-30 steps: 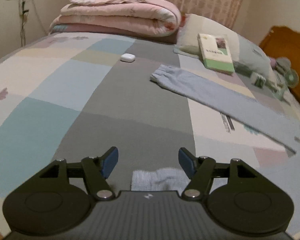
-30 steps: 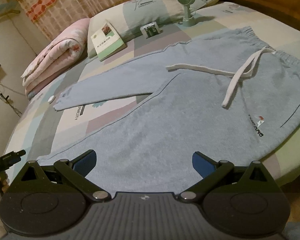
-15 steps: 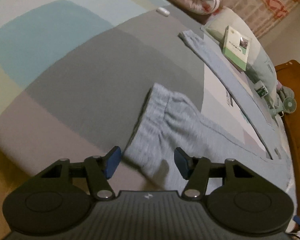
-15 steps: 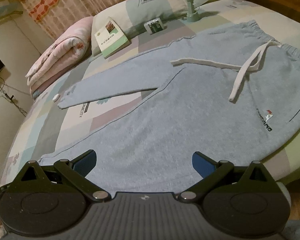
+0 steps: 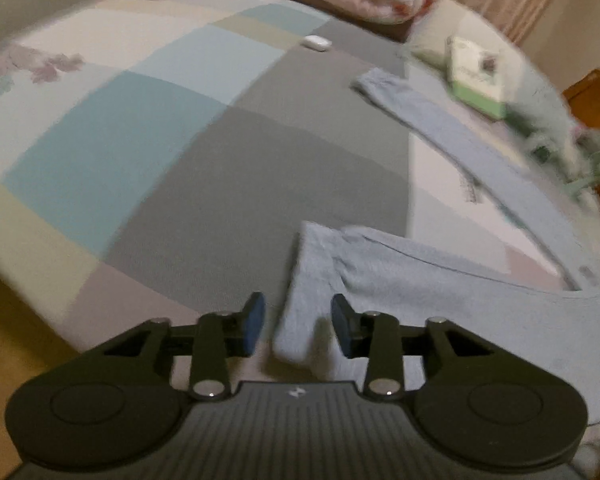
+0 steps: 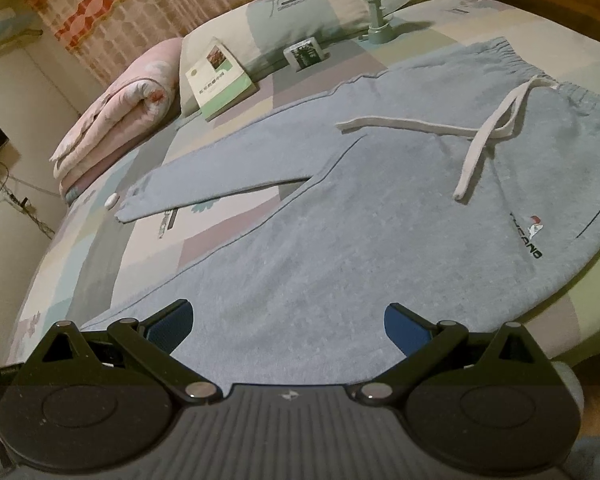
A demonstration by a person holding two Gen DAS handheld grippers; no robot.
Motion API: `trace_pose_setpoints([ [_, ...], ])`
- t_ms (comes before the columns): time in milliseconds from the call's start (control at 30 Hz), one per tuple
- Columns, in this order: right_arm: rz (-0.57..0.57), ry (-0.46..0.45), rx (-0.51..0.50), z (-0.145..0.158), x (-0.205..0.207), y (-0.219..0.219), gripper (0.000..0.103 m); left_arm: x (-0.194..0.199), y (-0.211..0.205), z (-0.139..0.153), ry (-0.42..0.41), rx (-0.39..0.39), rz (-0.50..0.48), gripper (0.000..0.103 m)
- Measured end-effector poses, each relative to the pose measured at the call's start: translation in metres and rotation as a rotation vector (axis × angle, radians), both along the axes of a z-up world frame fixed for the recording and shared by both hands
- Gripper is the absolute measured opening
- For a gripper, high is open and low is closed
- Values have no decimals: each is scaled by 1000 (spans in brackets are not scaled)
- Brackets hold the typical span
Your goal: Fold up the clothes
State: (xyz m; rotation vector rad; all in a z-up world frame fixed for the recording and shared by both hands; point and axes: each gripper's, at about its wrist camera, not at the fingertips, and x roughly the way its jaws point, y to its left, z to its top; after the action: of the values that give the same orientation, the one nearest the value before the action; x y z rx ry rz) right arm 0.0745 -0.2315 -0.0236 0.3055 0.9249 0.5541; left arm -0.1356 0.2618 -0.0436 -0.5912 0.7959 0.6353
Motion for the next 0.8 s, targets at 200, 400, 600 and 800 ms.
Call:
trace_pose_setpoints([
  [200,-18,1,-4,0,1,-5,103,26,-16,13,-13,101,-95,64],
  [400,-24,11,-26,-4,1,-8,103,89,-52,-13,-70,18,-318,65],
  [600,-45,25,-44,-10,3,-18,103,108,-51,-42,30,42,-283,68],
  [800,-73,52,-73,-22,6,-32,103,90,-41,-38,125,144,-184,64],
])
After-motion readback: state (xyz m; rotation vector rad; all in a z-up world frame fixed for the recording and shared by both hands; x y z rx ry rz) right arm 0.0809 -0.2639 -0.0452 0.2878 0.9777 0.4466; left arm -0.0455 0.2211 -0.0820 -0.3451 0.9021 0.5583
